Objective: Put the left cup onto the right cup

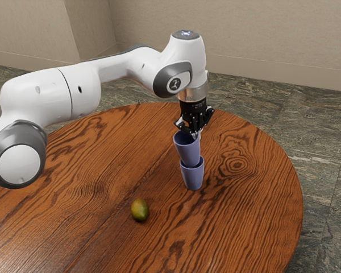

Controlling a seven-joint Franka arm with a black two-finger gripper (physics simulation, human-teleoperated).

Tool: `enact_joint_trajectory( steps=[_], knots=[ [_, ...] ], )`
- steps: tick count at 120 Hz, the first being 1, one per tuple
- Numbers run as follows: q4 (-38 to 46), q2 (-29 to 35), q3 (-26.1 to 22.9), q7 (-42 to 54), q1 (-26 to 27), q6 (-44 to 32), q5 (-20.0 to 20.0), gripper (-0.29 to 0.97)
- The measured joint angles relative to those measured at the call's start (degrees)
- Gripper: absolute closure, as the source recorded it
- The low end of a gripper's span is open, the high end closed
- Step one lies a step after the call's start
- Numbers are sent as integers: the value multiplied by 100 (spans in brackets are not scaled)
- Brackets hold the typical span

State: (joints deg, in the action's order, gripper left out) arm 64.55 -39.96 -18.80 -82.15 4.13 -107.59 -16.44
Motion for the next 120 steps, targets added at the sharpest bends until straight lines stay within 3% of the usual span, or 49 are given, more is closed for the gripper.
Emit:
enact_joint_trajectory(
  steps=[43,71,109,120],
  knots=[
    [28,-72,6,12,-8,-81,11,78],
    [33,-81,8,21,-9,-110,20,56],
    [34,-92,9,17,-9,-125,23,43],
    [34,-42,9,13,-3,-124,16,32]
  ],
)
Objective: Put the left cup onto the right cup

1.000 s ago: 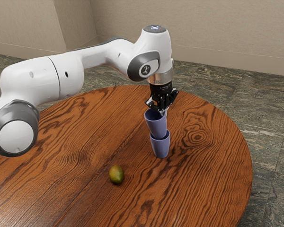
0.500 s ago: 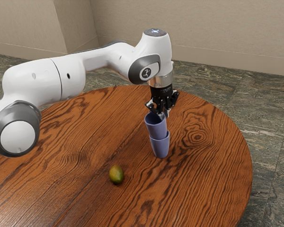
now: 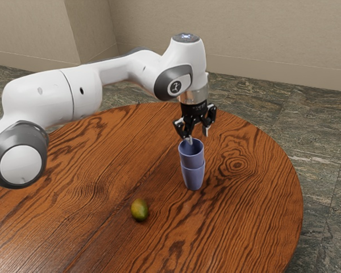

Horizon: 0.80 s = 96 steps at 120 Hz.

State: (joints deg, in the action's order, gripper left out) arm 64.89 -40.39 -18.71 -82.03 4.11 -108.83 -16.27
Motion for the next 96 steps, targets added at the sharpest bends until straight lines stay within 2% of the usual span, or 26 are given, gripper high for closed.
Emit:
enact_joint_trajectory(
  steps=[20,37,57,66,84,96],
  knots=[
    [9,463,-8,-4,48,69,-2,15],
    [636,1322,43,24,23,223,61,8],
    [1671,2474,559,343,-112,401,487,3],
    [1865,2840,759,625,-234,619,773,2],
    [1931,3299,1492,1573,-351,1290,1125,1],
    [2400,3916,1840,2332,-461,1649,1190,1]
  ],
)
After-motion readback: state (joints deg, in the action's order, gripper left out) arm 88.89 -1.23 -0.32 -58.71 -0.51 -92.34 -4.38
